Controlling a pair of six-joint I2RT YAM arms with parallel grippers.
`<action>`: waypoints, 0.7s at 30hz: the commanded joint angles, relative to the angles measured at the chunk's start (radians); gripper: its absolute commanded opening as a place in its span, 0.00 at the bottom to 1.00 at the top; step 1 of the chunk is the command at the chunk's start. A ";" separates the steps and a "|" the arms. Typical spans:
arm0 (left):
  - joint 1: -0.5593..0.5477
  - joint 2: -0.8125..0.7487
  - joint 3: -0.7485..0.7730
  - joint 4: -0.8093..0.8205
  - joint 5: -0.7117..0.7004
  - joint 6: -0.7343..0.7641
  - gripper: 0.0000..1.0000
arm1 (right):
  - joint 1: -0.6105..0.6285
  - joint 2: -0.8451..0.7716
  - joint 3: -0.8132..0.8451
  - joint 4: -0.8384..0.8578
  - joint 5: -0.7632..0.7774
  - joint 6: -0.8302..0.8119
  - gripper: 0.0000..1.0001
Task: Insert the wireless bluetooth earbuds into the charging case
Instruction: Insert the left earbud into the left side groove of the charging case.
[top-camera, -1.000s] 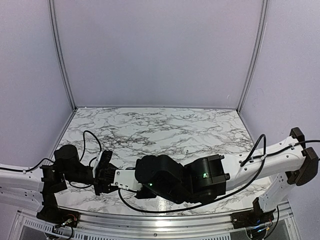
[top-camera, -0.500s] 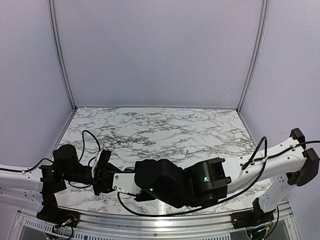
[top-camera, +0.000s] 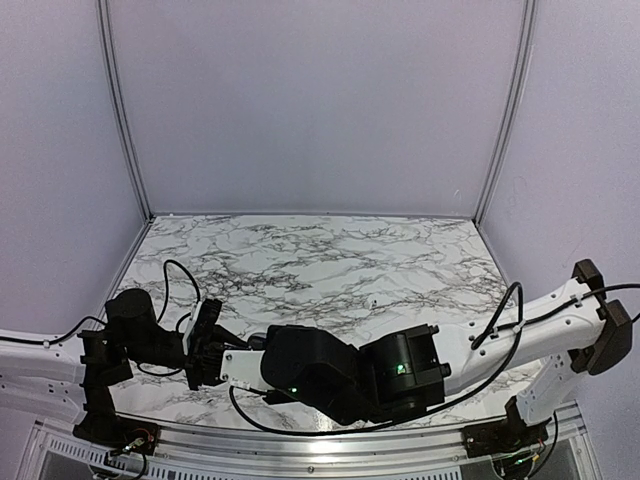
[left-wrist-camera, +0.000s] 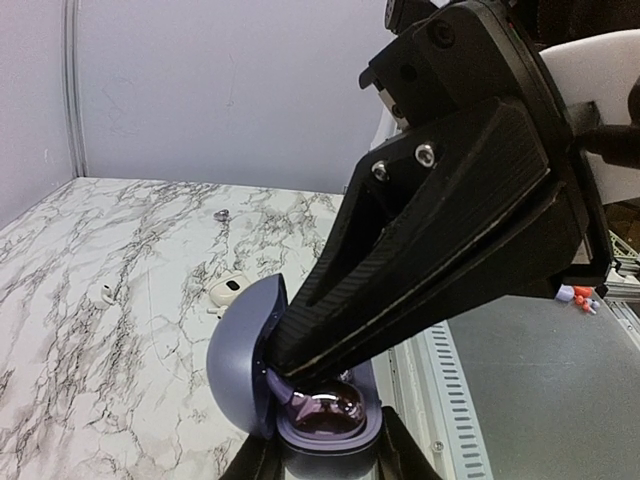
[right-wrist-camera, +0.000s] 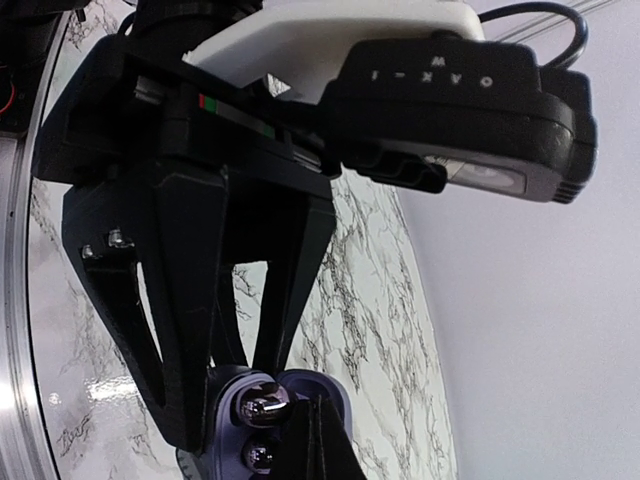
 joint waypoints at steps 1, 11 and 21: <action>-0.004 -0.020 0.012 0.050 0.007 -0.011 0.01 | 0.005 0.024 0.030 0.021 0.052 -0.012 0.00; -0.004 -0.036 0.004 0.050 -0.002 -0.010 0.01 | 0.005 0.017 0.046 -0.015 0.038 0.018 0.15; -0.003 -0.041 0.000 0.050 -0.012 -0.007 0.02 | 0.005 -0.044 0.011 -0.023 -0.025 0.053 0.15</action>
